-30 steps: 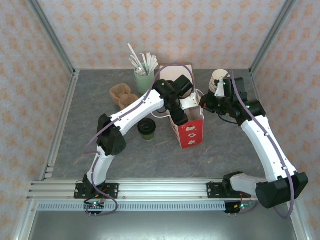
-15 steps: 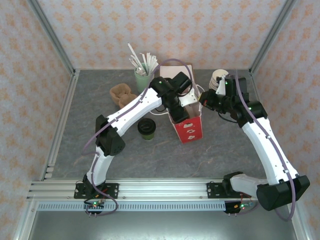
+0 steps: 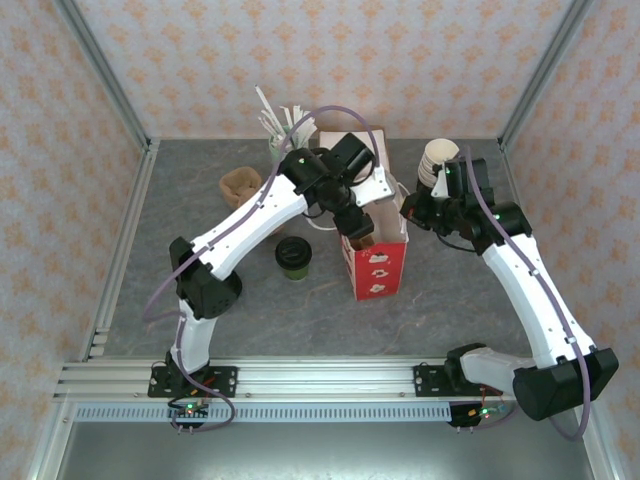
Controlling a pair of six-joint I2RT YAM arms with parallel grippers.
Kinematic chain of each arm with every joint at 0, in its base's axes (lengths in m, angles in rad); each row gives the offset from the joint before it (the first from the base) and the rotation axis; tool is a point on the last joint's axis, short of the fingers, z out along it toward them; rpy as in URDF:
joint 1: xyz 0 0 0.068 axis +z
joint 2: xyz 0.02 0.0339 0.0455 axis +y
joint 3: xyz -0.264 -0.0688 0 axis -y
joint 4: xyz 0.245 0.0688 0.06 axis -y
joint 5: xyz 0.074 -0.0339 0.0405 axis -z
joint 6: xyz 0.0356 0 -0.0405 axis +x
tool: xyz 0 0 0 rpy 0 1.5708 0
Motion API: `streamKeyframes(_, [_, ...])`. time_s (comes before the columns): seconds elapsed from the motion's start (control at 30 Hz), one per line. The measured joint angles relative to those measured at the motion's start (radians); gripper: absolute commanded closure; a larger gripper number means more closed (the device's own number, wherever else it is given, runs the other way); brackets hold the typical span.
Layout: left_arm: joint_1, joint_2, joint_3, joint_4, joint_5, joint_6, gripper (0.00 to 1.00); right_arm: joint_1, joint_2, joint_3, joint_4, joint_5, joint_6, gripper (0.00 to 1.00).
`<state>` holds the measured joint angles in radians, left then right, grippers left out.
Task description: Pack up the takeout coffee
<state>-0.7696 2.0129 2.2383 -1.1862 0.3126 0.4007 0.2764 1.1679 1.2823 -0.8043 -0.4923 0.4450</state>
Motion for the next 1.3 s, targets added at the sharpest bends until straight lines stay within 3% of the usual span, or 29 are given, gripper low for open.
streamKeyframes(0.3, [0.000,-0.002,0.119,0.057,0.009,-0.127,0.36,0.000,0.000,-0.013,0.002,0.000,0.016,1.00])
streamKeyframes(0.53, [0.003,-0.109,0.119,0.094,-0.072,-0.256,0.35,0.000,-0.019,-0.055,0.047,-0.005,0.075,1.00])
streamKeyframes(0.97, [0.062,-0.518,-0.260,0.206,-0.332,-0.547,0.33,0.000,-0.064,-0.097,0.071,-0.002,0.192,1.00])
streamKeyframes(1.13, [0.066,-0.575,-0.372,0.179,-0.468,-0.694,0.30,0.000,-0.076,-0.118,0.091,-0.002,0.243,1.00])
streamKeyframes(1.3, [0.066,-0.563,-0.392,0.041,-0.562,-0.837,0.28,0.003,-0.077,-0.119,0.090,-0.002,0.267,1.00])
